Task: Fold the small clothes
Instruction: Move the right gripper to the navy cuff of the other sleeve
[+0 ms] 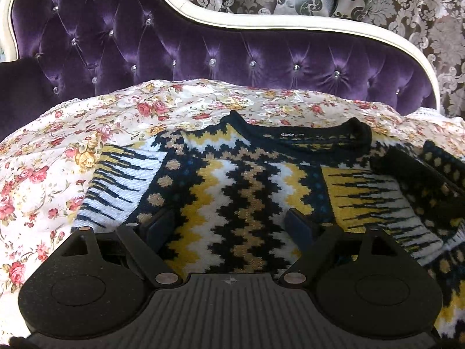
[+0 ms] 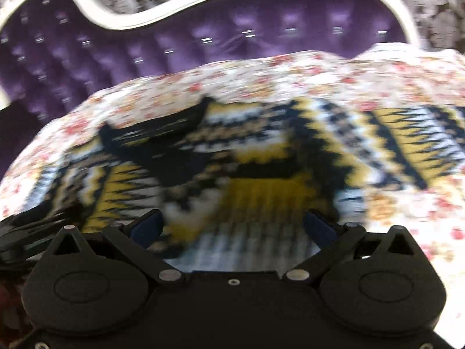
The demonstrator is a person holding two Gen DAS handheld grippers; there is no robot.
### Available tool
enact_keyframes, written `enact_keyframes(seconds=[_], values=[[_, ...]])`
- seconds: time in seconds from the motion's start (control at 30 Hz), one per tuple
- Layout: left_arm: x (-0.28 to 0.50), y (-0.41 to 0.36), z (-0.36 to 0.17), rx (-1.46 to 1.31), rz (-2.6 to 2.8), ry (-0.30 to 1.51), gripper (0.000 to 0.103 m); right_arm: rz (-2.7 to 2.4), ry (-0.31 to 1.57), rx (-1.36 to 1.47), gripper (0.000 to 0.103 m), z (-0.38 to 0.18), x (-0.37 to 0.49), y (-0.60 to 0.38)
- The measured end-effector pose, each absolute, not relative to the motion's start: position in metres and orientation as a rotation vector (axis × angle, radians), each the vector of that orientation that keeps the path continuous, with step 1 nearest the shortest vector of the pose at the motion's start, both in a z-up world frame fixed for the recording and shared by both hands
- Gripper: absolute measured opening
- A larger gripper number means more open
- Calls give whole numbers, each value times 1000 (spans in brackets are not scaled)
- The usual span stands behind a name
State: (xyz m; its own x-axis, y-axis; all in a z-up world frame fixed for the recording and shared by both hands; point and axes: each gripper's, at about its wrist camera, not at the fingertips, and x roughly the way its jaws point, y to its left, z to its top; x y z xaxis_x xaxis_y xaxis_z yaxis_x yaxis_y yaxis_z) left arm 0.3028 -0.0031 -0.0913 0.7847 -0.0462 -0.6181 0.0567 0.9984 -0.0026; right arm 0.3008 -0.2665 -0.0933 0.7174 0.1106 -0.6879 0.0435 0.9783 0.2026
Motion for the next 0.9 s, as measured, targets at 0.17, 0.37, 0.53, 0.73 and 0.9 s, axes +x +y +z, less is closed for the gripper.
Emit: enact_keyframes(seconds=[0.17,0.37,0.53,0.73,0.9], values=[[303,-3,-91,15,-53,676,84,-42,754,144,102,-96,305,-274],[303,-2,-91,7,-57,673,84,-193,765,228,102,-103,300,-311],[302,-2,-91,2,-54,672,84,-172,729,411,103,-97,289,-343],[302,-2,-91,2,-53,666,84,-156,636,634,103,-92,275,-376],[302,-2,-91,3,-53,666,84,-167,680,703,103,-104,278,-388]])
